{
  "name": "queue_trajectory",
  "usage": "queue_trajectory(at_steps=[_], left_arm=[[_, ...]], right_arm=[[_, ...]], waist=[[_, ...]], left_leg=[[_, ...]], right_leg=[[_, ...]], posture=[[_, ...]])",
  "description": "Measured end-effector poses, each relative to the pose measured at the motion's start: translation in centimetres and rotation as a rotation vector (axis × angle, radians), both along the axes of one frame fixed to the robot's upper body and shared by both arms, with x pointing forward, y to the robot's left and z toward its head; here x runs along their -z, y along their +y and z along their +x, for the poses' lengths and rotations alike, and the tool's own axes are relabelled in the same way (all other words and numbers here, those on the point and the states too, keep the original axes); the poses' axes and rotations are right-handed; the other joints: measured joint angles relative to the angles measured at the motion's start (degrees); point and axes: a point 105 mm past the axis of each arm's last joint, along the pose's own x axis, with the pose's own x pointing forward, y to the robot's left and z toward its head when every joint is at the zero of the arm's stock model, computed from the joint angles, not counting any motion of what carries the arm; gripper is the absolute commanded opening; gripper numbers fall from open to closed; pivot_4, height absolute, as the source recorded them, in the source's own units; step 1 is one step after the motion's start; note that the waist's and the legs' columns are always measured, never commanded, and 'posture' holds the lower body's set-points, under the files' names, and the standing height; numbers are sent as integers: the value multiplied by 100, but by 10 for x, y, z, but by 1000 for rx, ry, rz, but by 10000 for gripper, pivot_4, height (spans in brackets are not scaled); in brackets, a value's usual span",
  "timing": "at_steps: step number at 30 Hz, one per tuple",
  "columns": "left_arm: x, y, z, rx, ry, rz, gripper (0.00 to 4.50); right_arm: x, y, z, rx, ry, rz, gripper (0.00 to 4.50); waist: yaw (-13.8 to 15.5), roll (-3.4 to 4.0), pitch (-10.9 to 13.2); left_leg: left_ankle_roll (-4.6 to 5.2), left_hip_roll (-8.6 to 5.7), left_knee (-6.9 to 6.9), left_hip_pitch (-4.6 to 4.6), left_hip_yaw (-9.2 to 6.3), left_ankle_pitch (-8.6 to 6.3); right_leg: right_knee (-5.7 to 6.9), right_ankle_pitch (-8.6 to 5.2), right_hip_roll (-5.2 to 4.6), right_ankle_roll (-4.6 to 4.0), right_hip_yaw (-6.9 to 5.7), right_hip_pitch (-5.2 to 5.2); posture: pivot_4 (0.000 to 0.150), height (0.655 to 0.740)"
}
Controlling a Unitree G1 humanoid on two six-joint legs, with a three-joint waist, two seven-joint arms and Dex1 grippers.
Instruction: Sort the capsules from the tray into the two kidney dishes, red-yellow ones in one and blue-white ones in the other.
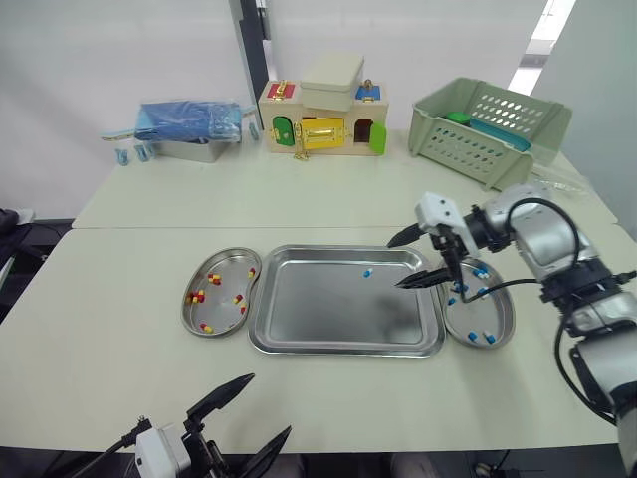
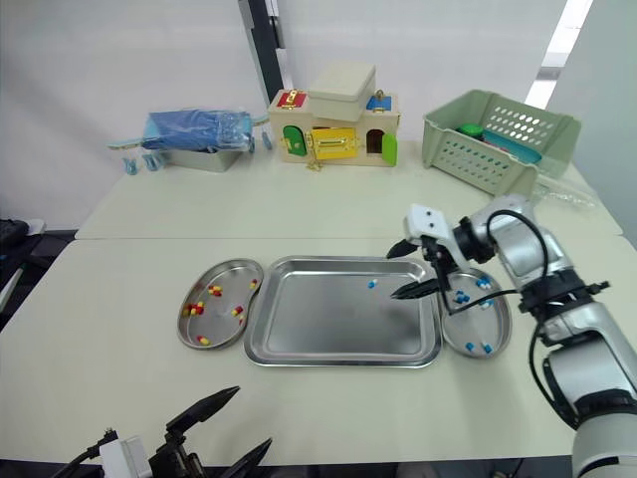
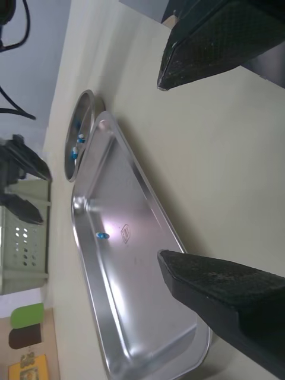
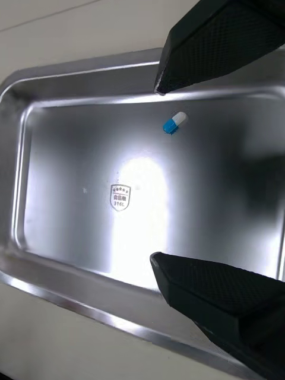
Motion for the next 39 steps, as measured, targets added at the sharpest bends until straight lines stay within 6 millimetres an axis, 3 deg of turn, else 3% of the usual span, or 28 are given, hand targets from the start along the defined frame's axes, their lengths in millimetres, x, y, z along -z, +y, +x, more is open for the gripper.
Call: queue_trajectory(at_steps=[1, 4, 7, 21, 39], left_arm=[[-1, 0, 1, -9, -4, -6, 44532], [-2, 1, 2, -31, -9, -30, 45000], [-2, 2, 2, -63, -7, -44, 45000], [-2, 5, 5, -116, 4, -63, 45000], [-4, 9, 7, -124, 9, -51, 45000]], right_arm=[[4, 4, 3, -9, -5, -9, 45000], [4, 17, 13, -33, -45, -23, 39218], [8, 24, 22, -36, -86, -51, 28676], [37, 24, 35, 31, -96, -101, 28676], [50, 24, 42, 116, -83, -117, 28676]], waist=[[1, 0, 1], [-3, 2, 1], [-8, 2, 2], [-50, 5, 2], [-156, 7, 2]], left_leg=[[-5, 0, 0, -3, 2, 3], [-11, 0, 0, -1, 4, 6], [-10, 0, 0, 2, 6, 6], [-8, 2, -1, 4, 37, 5], [-8, 4, -1, 7, 43, 4]], right_leg=[[-3, 0, 0, 0, 3, -2], [-1, 0, -1, 0, 6, -4], [5, 0, -1, 0, 10, -6], [24, 0, 5, 0, 49, -35], [29, 0, 6, 0, 57, -38]], posture=[[1500, 7400], [1500, 7400], [1500, 7400], [1500, 7400], [1500, 7400]])
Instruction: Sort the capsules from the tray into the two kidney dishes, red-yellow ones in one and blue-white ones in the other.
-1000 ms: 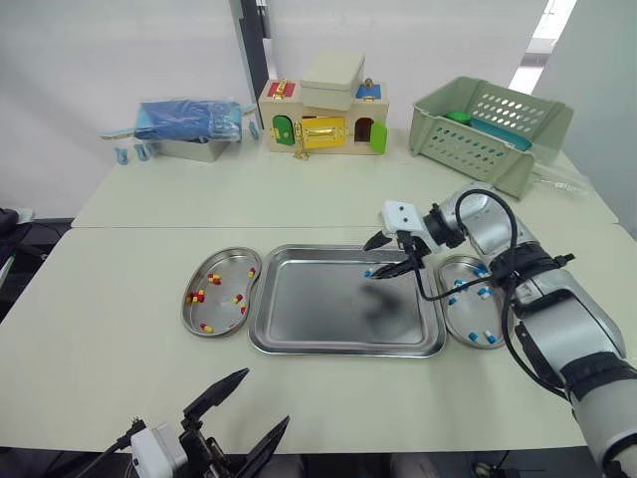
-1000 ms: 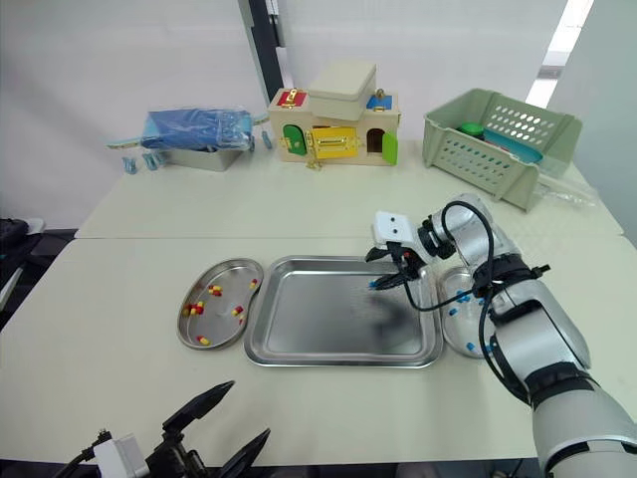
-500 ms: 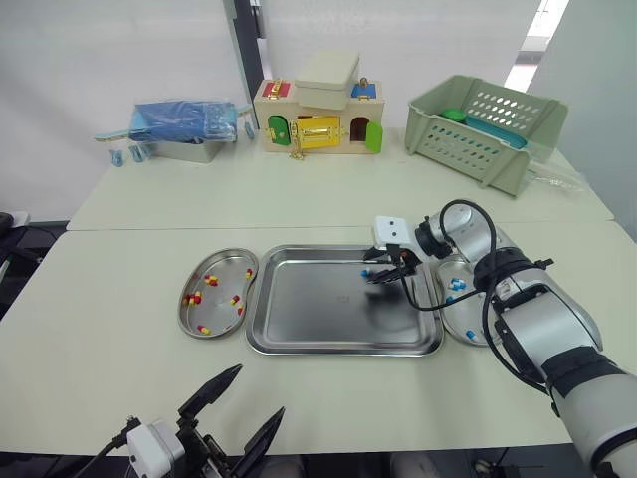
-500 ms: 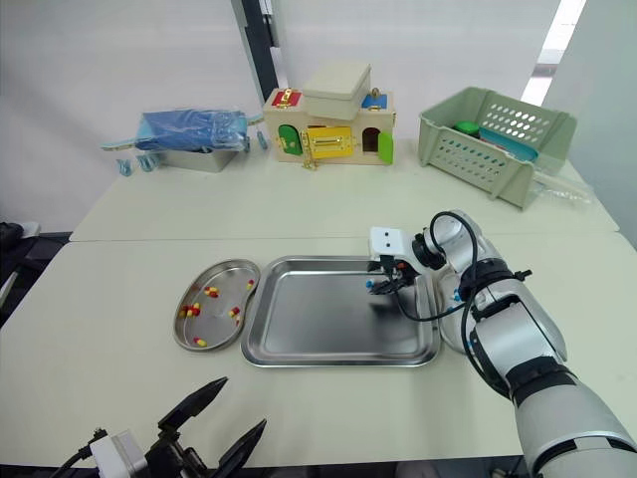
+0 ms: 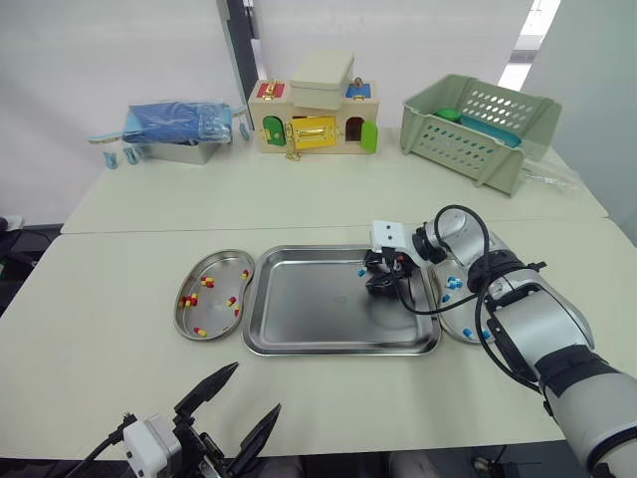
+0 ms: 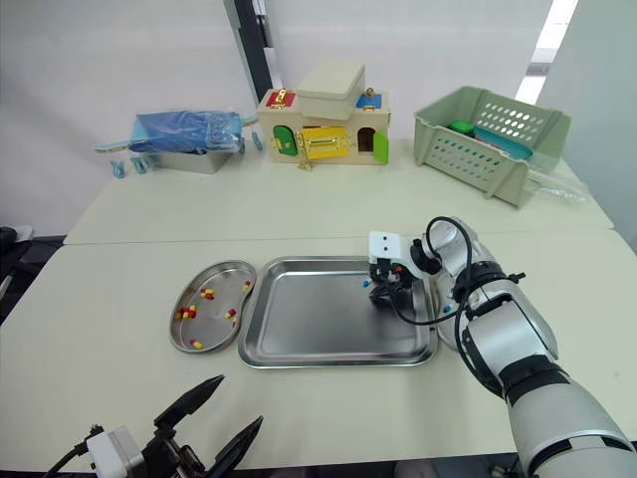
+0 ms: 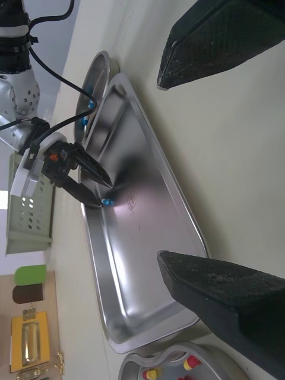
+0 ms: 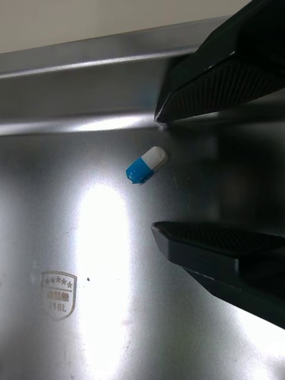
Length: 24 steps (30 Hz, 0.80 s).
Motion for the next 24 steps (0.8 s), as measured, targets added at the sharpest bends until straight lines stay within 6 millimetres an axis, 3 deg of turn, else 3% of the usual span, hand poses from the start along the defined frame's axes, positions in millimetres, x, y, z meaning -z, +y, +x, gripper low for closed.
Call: queue_trajectory(at_steps=[2, 12, 24], left_arm=[[0, 0, 0, 2, 1, 2, 45000], [0, 1, -1, -1, 11, 10, 45000], [0, -2, -1, 10, 13, 5, 45000]], right_arm=[[0, 2, 0, -2, 3, 5, 28676], [2, 9, -2, -10, 13, 15, 4265], [1, 4, -4, -10, 48, 40, 4265]], waist=[[-4, 0, 0], [-8, 1, 0], [-4, 1, 0]], left_leg=[[0, 0, 0, 0, 0, 0], [1, 1, 0, 2, 1, -1], [7, 0, 0, 2, 2, -4]], right_leg=[[0, 0, 0, 0, 0, 0], [0, 0, 0, 0, 1, 0], [1, 0, 0, 0, 2, 2]], posture=[[1500, 7400], [1500, 7400], [1500, 7400]])
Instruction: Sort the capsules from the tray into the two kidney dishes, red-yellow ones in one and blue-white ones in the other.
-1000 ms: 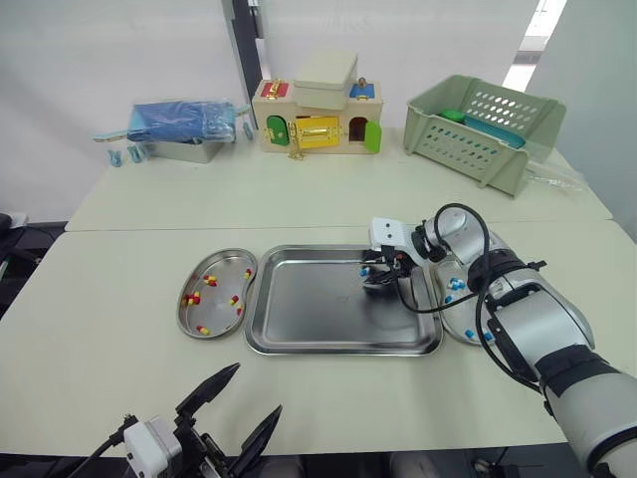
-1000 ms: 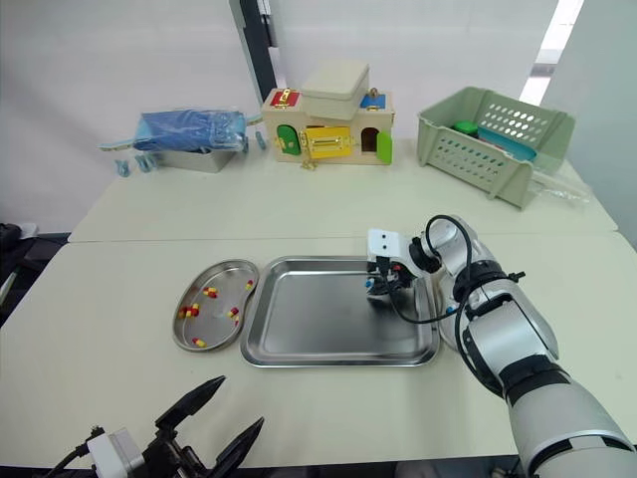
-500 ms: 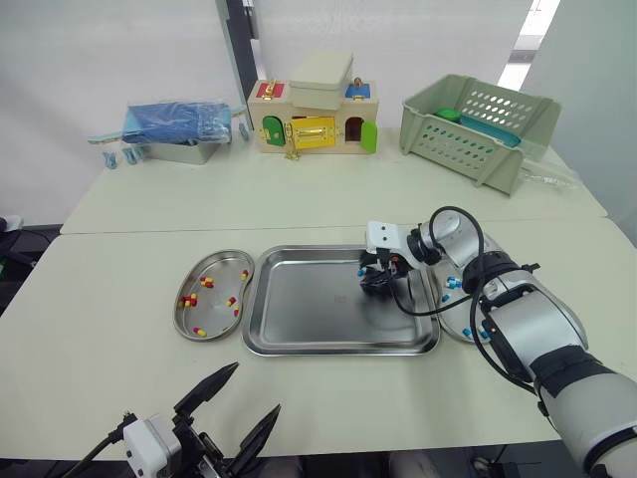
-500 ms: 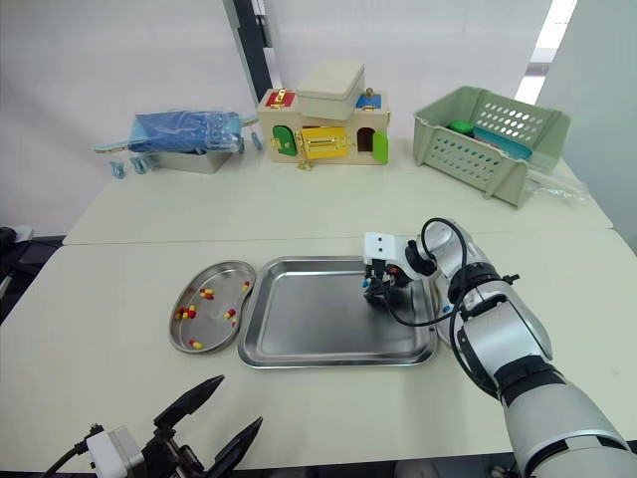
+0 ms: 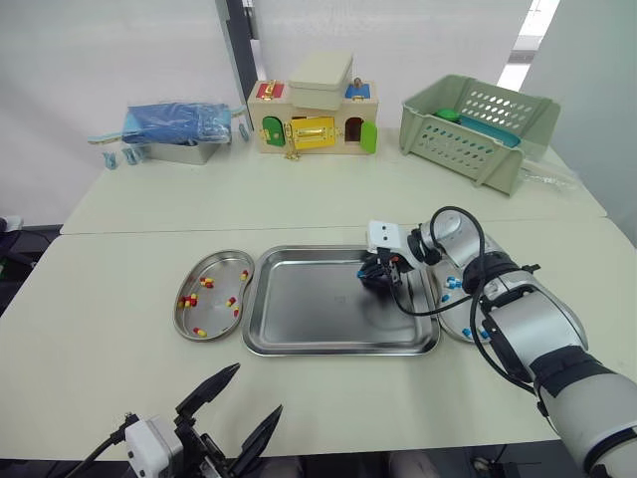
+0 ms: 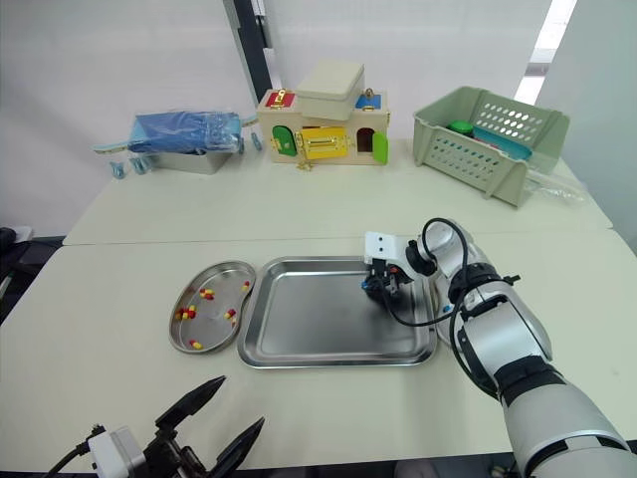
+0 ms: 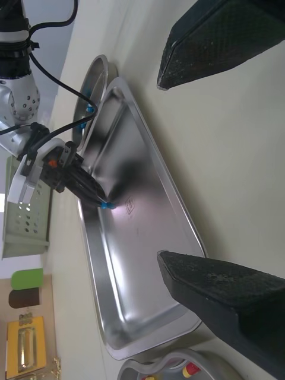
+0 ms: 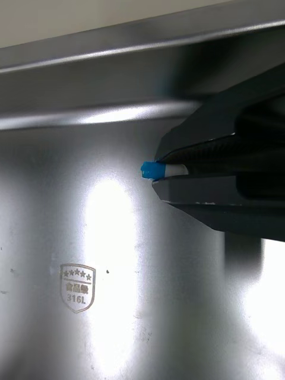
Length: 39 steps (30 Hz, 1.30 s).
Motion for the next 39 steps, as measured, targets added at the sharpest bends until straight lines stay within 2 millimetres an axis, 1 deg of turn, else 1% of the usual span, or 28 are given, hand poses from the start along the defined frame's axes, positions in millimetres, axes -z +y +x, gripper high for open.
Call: queue_trajectory(at_steps=[2, 4, 6, 8, 9, 10, 11, 13, 14, 15, 18, 20, 23, 29, 32, 34, 39], left_arm=[[0, 0, 0, 7, 1, 6, 45000], [-1, 0, 0, 12, -1, 7, 45000], [-2, 0, -1, 24, 0, 13, 45000], [-2, -1, -1, 46, 0, 20, 45000], [-3, -3, -2, 70, -3, 27, 45000], [-3, -3, -1, 101, -6, 40, 45000], [-3, -4, -1, 118, -9, 47, 45000], [-6, -6, 2, 181, -31, 74, 45000], [-6, -6, 2, 196, -33, 79, 45000], [-6, -7, 4, 220, -40, 86, 45000], [-9, -9, 7, 270, -53, 89, 45000], [-10, -8, 10, 289, -56, 87, 45000], [-8, -8, 13, 313, -48, 91, 45000], [-10, -8, 17, 333, -48, 78, 45000], [-11, -7, 17, 332, -45, 75, 45000], [-10, -6, 17, 337, -37, 71, 45000], [-10, -6, 16, 339, -33, 72, 45000]], right_arm=[[-7, -5, -1, -6, 16, 25, 4265], [-22, -12, -2, -9, 8, 70, 4265], [-38, -24, -5, -8, -13, 110, 4265], [-46, -37, -12, 5, -18, 132, 4265], [-48, -48, -19, 26, -11, 148, 4265], [-49, -63, -28, 64, 5, 161, 4265], [-51, -71, -32, 90, 17, 166, 4265], [-58, -96, -49, 168, 28, 173, 4265], [-61, -102, -54, 190, 28, 169, 4265], [-63, -115, -62, 232, 20, 155, 4265], [-61, -137, -78, 325, 31, 138, 4265], [-56, -144, -87, 374, 52, 138, 4265], [-51, -148, -92, 419, 57, 144, 4265], [-36, -153, -94, 479, 52, 137, 4265], [-36, -153, -94, 477, 48, 149, 9770], [-36, -152, -94, 478, 45, 157, 14700], [-35, -154, -93, 487, 42, 164, 29519]], waist=[[2, 2, 1], [11, 2, 1], [28, 2, 1], [39, 1, 1], [79, 1, 1], [133, 4, 3], [155, 7, 5], [207, 15, 9], [215, 15, 9], [227, 15, 9], [207, 14, 9], [179, 14, 9], [155, 14, 9], [192, 9, 11], [184, 9, 11], [184, 8, 12], [190, 8, 12]], left_leg=[[0, 0, 1, -2, 1, 0], [1, 0, 1, -4, 1, -1], [2, 0, 0, -4, -1, -2], [3, 0, 0, -4, -1, -2], [3, 0, 1, -8, -3, -2], [4, -2, 0, -11, -2, -2], [4, -2, 3, -11, 0, -2], [4, -2, 1, -11, 1, -2], [4, -1, 3, -10, 2, -3], [5, -1, 1, -9, 3, -3], [6, 1, 1, -5, 10, -4], [8, 2, 2, -2, 16, -4], [9, 3, 2, 1, 21, -5], [9, 2, 4, -2, 20, -5], [9, 3, 3, -1, 20, -5], [9, 2, 3, -2, 20, -5], [9, 2, 3, -1, 20, -5]], right_leg=[[0, 0, 0, 0, 1, -1], [-2, 0, 0, 0, 1, -1], [-4, 0, 0, 0, -1, 1], [-6, 0, -1, 0, -1, 3], [-9, 0, -1, 0, -3, 3], [-9, 0, -2, 0, -3, 3], [-9, 0, -2, 1, -2, 2], [-8, 0, -2, 1, -2, 2], [-8, 0, -2, 1, -2, 3], [-9, 0, -2, 1, -2, 4], [-8, 0, -1, 1, 1, 6], [-6, 0, -1, 1, 6, 7], [-6, 1, -1, 2, 9, 8], [-8, 2, -1, 4, 9, 9], [-8, 2, -1, 4, 9, 9], [-8, 2, -1, 4, 8, 9], [-9, 2, -1, 4, 8, 9]], posture=[[1500, 7400], [1500, 7400], [1500, 7400], [1500, 7400], [1500, 7400], [1500, 7400], [1500, 7400], [1500, 7400], [1500, 7400], [1500, 7400], [1500, 7400], [1500, 7400], [1500, 7400], [1500, 7400], [1500, 7400], [1500, 7400], [1500, 7400]])
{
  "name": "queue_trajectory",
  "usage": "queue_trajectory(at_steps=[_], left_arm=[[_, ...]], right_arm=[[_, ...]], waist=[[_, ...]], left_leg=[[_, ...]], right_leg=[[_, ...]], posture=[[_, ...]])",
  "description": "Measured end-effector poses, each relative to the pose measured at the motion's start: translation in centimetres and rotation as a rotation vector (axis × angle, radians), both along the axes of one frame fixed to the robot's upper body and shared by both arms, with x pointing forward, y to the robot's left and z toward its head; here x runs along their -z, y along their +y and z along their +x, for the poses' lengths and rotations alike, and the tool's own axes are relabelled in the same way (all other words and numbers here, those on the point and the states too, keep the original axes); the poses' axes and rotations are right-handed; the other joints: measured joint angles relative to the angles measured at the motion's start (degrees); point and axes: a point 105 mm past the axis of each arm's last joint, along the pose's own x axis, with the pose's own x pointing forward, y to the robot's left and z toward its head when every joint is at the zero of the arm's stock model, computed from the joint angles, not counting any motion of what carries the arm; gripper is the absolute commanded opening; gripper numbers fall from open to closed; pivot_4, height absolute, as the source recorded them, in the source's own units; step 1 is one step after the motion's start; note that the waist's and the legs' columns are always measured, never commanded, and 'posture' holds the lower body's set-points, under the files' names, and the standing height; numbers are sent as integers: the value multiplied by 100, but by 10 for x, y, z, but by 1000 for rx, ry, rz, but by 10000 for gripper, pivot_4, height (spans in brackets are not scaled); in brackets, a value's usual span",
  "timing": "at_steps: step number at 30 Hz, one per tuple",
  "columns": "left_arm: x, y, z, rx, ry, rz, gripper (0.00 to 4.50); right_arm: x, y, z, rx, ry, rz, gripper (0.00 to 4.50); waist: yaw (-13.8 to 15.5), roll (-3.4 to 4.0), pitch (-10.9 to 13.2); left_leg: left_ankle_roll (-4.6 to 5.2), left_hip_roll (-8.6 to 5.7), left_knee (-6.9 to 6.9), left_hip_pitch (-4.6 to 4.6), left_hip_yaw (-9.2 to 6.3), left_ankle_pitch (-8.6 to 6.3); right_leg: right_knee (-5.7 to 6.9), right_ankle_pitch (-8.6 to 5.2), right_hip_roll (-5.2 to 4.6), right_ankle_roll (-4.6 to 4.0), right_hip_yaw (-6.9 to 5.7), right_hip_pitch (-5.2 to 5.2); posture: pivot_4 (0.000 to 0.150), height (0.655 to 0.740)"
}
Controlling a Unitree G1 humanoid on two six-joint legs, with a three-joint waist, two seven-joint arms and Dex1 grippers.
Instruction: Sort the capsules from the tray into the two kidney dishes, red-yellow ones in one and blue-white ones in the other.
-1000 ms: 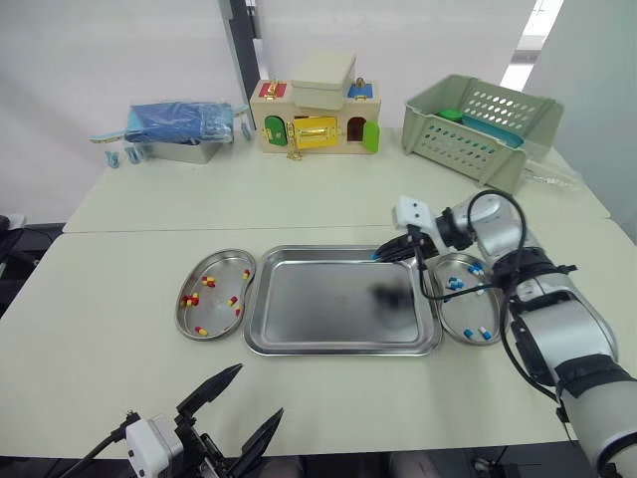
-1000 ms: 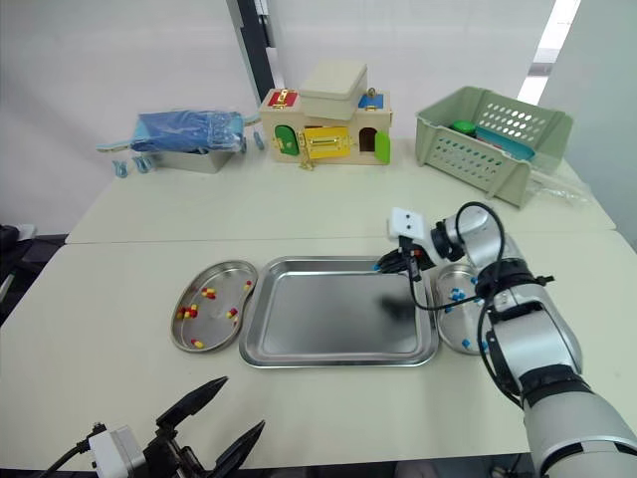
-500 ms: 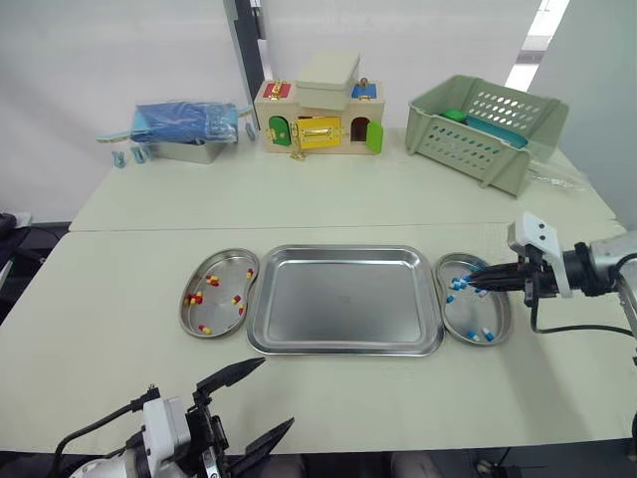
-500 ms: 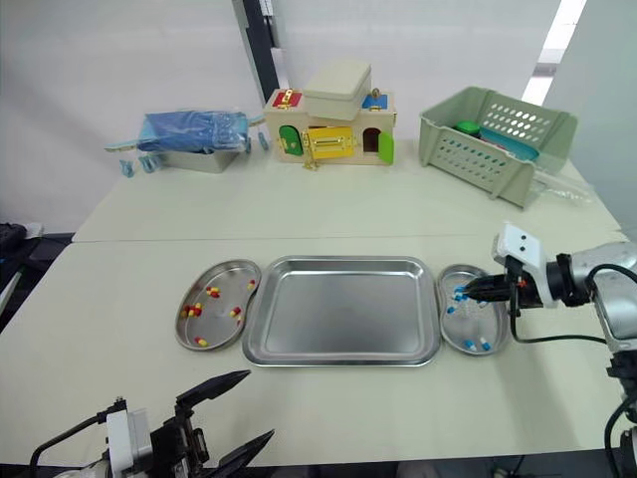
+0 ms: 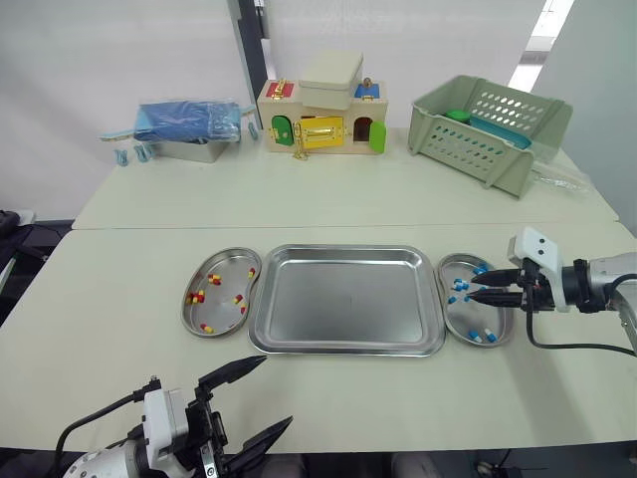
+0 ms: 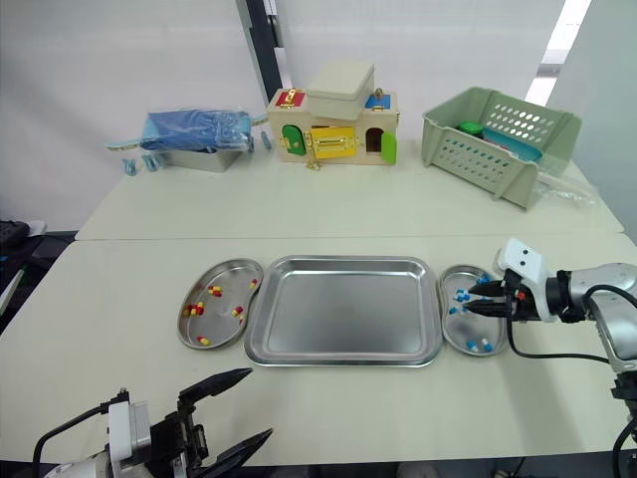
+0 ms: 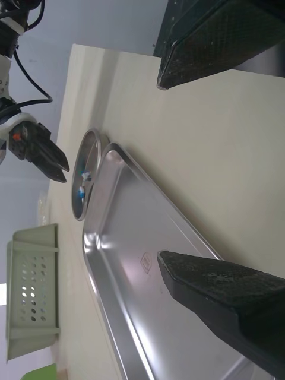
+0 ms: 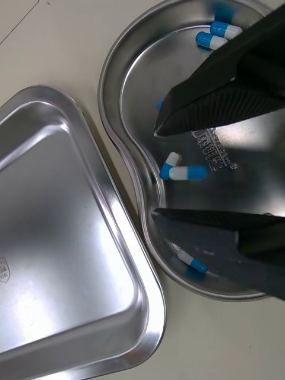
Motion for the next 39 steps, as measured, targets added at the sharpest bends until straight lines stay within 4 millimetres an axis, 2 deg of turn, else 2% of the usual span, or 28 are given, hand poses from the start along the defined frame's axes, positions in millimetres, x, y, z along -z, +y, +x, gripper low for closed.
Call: queue_trajectory(at_steps=[5, 10, 13, 18, 21, 23, 24, 29, 33, 39], left_arm=[[0, 1, 1, -14, 0, -1, 45000], [-1, 13, 9, -114, 30, 3, 45000], [-6, 28, 14, -217, 63, 2, 45000], [-20, 86, 16, -428, 177, 144, 45000], [-23, 107, 13, -483, 248, 226, 45000], [-27, 135, 9, -565, 309, 296, 45000], [-29, 142, 9, -579, 324, 314, 45000], [-40, 193, 10, -690, 416, 385, 45000], [-46, 211, 20, -752, 395, 434, 45000], [-49, 212, 35, -750, 370, 443, 45000]], right_arm=[[-1, 2, 0, 0, -4, 23, 44697], [-4, -6, -7, 28, -14, 99, 44697], [-4, -20, -22, 52, -55, 157, 44697], [6, -52, -56, 174, -32, 225, 44697], [8, -63, -68, 226, -14, 224, 44697], [11, -75, -77, 278, 2, 206, 44697], [13, -78, -81, 289, 13, 197, 44697], [36, -103, -96, 363, 80, 118, 44697], [36, -107, -92, 367, 50, 106, 44697], [39, -105, -95, 364, 45, 91, 44697]], waist=[[0, 0, 0], [29, -4, 2], [74, -13, 6], [120, -16, 8], [102, -21, 10], [81, -24, 12], [81, -28, 14], [67, -41, 22], [39, -42, 23], [25, -48, 26]], left_leg=[[0, 0, 0, 0, 0, 0], [1, -1, 0, -3, -1, -1], [5, 0, -1, -3, -3, -3], [6, 0, 0, 5, 0, -3], [6, 4, -3, 17, 4, -4], [7, 5, -6, 22, 10, -4], [7, 6, -6, 25, 10, -4], [7, 4, -8, 32, 19, -4], [7, 7, -13, 35, 18, -4], [6, 7, -14, 32, 19, -5]], right_leg=[[0, 0, 0, 0, 0, 0], [-3, 0, 0, 0, -1, 2], [-5, 0, 0, 0, -3, 4], [-2, 0, 0, 0, -1, 11], [-1, -1, 5, 0, 1, 20], [-4, -1, 7, 0, 6, 22], [-4, -1, 7, 0, 6, 24], [-6, -1, 5, 0, 12, 28], [-5, -1, 6, 0, 11, 28], [-7, -1, 6, 0, 13, 26]], posture=[[1500, 7400], [1500, 7400], [1500, 7400], [1500, 7400], [1500, 7400], [1500, 7400], [1500, 7400], [1500, 7400], [1500, 7400], [1500, 7400]])
